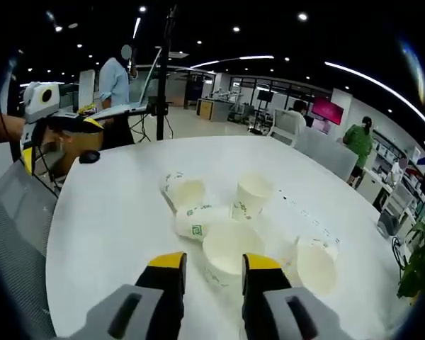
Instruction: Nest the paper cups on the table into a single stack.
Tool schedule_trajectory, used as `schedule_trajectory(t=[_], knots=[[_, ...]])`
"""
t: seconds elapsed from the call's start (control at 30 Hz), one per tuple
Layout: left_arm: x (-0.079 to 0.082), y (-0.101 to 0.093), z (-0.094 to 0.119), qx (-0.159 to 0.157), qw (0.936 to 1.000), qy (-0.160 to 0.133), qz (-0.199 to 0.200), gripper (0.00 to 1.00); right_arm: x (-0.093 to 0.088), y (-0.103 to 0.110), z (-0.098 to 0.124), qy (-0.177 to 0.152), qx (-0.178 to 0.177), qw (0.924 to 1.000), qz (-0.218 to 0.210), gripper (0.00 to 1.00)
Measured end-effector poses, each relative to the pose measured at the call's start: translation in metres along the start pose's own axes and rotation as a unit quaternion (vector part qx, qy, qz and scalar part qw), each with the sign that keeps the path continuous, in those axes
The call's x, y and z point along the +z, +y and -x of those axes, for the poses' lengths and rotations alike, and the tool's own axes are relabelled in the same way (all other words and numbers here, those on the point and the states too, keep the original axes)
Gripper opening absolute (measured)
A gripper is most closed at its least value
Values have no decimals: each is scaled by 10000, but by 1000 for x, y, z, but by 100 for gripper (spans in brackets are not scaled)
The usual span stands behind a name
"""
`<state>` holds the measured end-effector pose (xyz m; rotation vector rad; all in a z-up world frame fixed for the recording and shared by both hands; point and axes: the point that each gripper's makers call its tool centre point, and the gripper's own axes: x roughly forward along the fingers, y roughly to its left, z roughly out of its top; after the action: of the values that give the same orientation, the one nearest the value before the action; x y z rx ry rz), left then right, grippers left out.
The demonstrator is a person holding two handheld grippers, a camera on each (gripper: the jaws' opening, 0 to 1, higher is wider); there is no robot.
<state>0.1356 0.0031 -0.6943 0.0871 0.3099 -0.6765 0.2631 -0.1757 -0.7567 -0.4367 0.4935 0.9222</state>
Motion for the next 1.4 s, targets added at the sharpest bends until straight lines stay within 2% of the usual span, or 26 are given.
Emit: schedule_trajectory(t=[0.47,0.67,0.97,1.4], knots=[[-2,-4,1,-49,9999,79,-80,99,2,5,-20,165,235,9995,96,26],[-4,-2,2,-36,9998,139,-153,99,-1,-2,-24,194,235,9995,-18,22],[-2,-4,2,-44,9994,147,-323,99,-3,1,-30,293,343,9990,-33,18],[-7,-4,4,-68,9996,151,-241,98,-4,3,-39,363,503,9981,64,10]])
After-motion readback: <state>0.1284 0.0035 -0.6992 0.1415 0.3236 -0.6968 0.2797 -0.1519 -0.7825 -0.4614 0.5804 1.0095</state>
